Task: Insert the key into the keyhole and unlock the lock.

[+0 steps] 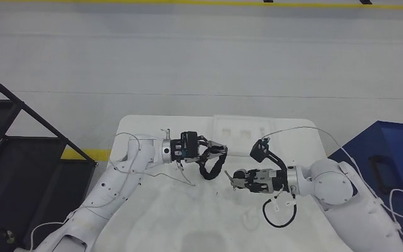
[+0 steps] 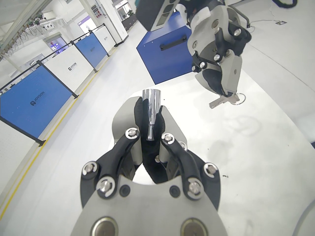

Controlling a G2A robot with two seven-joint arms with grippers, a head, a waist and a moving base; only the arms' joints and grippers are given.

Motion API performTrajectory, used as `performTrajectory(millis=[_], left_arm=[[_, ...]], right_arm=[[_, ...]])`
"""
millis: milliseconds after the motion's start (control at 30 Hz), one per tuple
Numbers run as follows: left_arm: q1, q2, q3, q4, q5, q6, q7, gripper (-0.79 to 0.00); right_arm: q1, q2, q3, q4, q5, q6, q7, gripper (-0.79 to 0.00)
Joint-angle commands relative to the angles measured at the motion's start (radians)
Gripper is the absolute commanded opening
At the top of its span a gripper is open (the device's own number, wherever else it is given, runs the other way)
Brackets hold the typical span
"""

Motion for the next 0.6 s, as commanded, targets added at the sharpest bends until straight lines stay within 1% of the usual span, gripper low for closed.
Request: performTrajectory(millis=[0, 100, 267, 567], left_arm=[[-0.008, 0.0, 0.018, 0.003, 0.031, 0.009, 0.023, -0.785], [-0.013, 0.0, 0.037, 0.013, 0.055, 0.02, 0.054, -0.785], [-0.02, 0.002, 0.056, 0.025, 0.07, 0.017, 0.093, -0.785], [-0.027, 0.007, 0.073, 0.025, 0.081, 0.021, 0.124, -0.785]], right_arm=[[0.032, -0.004, -0.011, 0.029, 0.044, 0.003, 0.012, -0.785], [0.055, -0.008, -0.024, 0.056, 0.089, -0.022, 0.007, -0.785], [0.057, -0.007, -0.015, 0.084, 0.128, -0.047, -0.01, -0.785], [0.055, -0.004, -0.003, 0.124, 0.201, -0.09, -0.008, -0.785]])
